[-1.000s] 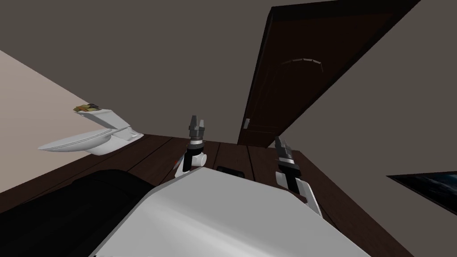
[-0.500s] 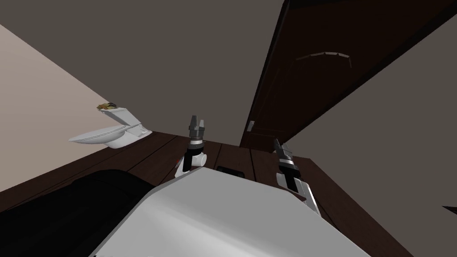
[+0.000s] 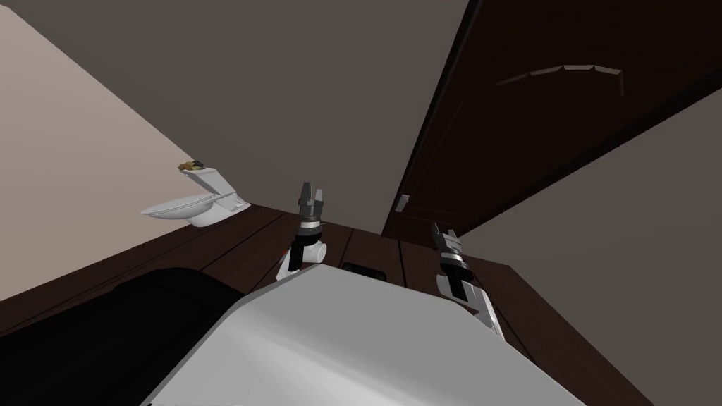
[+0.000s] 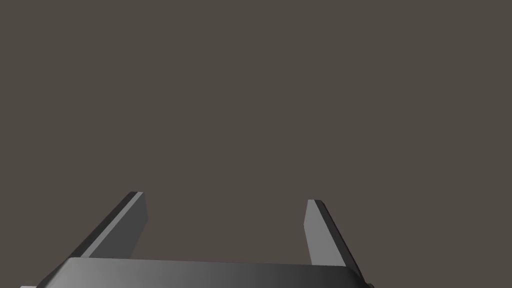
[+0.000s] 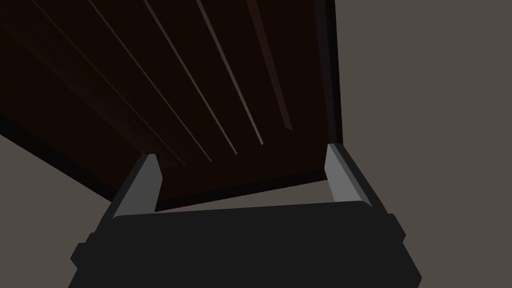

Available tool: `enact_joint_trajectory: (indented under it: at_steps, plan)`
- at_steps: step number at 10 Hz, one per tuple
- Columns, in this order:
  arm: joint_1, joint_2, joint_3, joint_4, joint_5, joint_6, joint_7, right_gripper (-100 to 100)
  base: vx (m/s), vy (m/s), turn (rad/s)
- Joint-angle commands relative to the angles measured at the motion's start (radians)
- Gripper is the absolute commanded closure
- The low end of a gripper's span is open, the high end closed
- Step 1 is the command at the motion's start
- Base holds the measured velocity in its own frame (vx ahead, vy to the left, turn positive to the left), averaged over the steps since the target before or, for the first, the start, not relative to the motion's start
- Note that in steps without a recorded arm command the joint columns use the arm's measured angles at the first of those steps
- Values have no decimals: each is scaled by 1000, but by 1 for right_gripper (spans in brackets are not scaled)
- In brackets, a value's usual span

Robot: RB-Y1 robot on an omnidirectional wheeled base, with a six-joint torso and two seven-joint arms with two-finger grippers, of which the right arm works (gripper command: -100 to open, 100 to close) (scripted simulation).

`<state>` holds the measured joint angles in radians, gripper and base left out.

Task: Pull the door open

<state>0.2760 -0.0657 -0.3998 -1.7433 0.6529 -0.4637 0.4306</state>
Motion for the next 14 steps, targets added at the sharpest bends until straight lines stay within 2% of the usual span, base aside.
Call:
enact_joint_trajectory:
  at_steps: [1, 6, 9, 14]
  plan:
    - [-18, 4, -20, 37, 33, 1, 23, -100, 146, -2, 150]
    - [-58, 29, -83, 142, 134, -5, 90, -100, 147, -19, 147]
    - [-87, 56, -128, 217, 206, -10, 138, -100, 172, -21, 167]
    - [-120, 99, -179, 302, 287, -15, 192, -100, 139, -50, 118]
